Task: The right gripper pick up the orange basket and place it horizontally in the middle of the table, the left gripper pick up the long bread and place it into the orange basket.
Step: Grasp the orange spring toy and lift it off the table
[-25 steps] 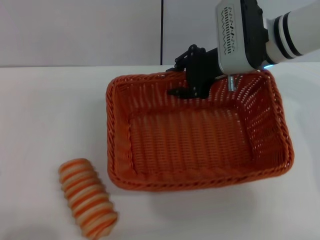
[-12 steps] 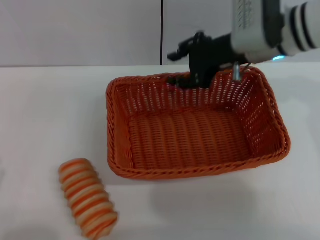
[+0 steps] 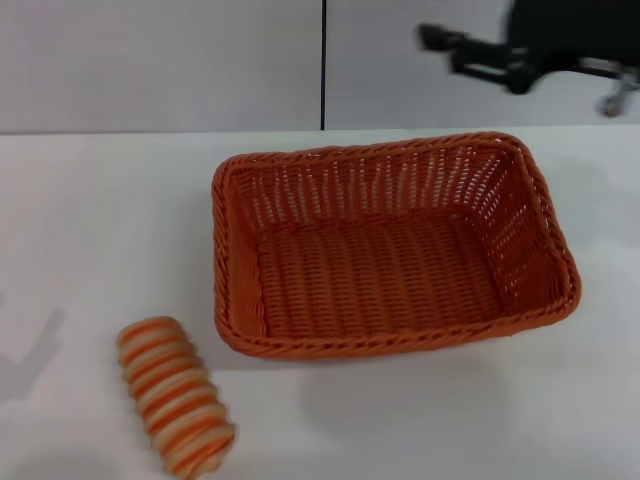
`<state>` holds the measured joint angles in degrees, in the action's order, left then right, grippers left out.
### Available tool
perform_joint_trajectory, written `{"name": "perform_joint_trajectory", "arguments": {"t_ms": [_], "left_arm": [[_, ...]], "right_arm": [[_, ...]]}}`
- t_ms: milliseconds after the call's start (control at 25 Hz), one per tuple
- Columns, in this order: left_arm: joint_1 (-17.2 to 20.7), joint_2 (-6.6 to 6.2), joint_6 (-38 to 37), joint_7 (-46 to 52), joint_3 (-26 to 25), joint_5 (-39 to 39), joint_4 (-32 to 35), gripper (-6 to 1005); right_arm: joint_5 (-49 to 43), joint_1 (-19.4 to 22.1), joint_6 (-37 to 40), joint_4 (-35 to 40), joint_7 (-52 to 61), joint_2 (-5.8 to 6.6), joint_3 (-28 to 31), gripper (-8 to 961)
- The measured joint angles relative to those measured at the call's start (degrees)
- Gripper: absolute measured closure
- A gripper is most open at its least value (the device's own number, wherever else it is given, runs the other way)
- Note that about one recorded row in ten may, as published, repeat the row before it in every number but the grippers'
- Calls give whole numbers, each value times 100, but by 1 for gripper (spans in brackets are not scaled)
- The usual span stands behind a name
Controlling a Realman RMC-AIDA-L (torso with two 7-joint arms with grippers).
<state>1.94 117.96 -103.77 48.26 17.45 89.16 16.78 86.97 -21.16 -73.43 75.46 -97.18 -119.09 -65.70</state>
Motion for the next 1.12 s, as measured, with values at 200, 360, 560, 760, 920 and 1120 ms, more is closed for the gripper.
{"name": "perform_joint_trajectory", "arguments": {"t_ms": [200,360,560,760,920,1120], "left_arm": [[-88,9,104,991,330,35,1040,173],[-383,9,396,1798,414,652,1687,173],[-931,2,657,2629,418,1741,2053,173],[-1613,10,812,3380,421,2896,2503,174],[-1745,-5,828,3538,438,3062,2578,174],[-1933,-16,782,4012,470,3900,2851,174]], "right_arm": [[1122,846,-188,-67,-81,0,315,440],[1752,1252,-457,-507,-172,-1,715,440],[2018,1349,-965,-1205,-139,-1,1379,440],[2056,1283,-1279,-1770,-152,10,1837,439],[2060,1314,-1354,-1900,-161,7,2056,439],[2064,1255,-1409,-2124,-161,7,2395,439]]}}
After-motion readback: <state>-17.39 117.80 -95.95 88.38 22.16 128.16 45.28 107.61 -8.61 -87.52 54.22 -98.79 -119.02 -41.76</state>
